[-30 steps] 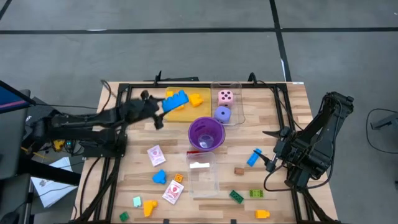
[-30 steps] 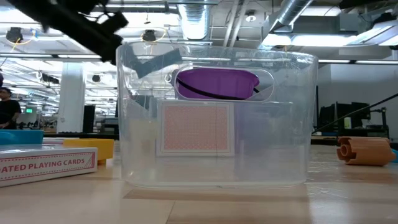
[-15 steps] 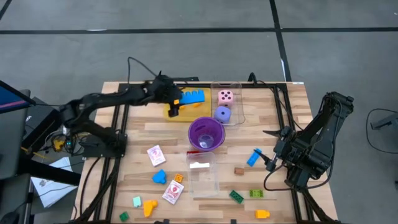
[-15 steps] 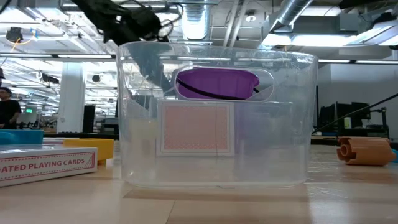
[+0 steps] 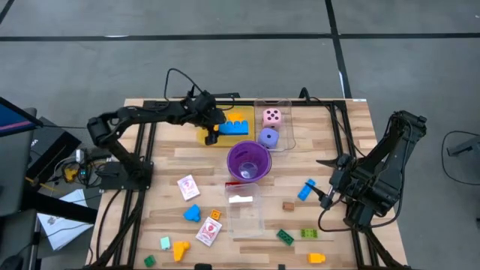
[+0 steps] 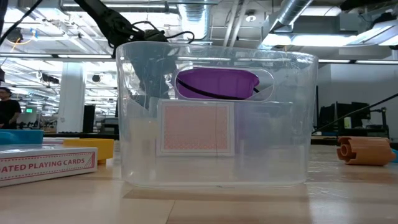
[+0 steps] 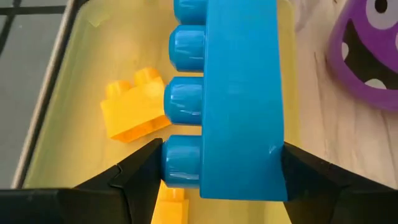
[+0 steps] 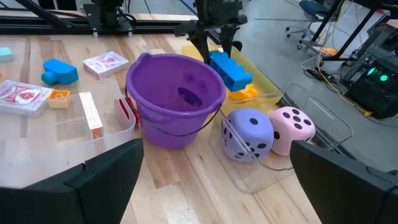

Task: Pick & Place Toys
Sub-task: Put the blue game piece into the yellow bin, then put the green game piece into the yellow bin

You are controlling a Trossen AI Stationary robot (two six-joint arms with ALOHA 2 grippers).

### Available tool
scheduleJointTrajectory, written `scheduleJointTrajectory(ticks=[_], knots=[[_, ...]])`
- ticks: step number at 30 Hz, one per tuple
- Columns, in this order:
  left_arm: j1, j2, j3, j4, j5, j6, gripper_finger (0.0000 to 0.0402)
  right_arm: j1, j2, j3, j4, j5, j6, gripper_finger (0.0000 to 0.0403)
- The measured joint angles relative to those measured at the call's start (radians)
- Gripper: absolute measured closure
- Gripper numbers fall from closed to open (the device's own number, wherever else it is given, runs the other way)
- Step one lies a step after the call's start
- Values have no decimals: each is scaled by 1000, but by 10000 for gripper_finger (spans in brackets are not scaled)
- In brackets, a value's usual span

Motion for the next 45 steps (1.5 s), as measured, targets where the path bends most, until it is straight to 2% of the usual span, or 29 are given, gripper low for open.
scheduleJointTrajectory(ticks=[13,26,37,45], knots=[[-1,99,0,58,3,-2,145,0,0,0,2,0,0,5],[-9,104,0,64,29,0,140,0,0,0,3,0,0,5],[-9,104,0,64,31,-2,71,0,0,0,4,-6,0,5],[-9,104,0,64,31,-1,69,0,0,0,4,-8,0,5]])
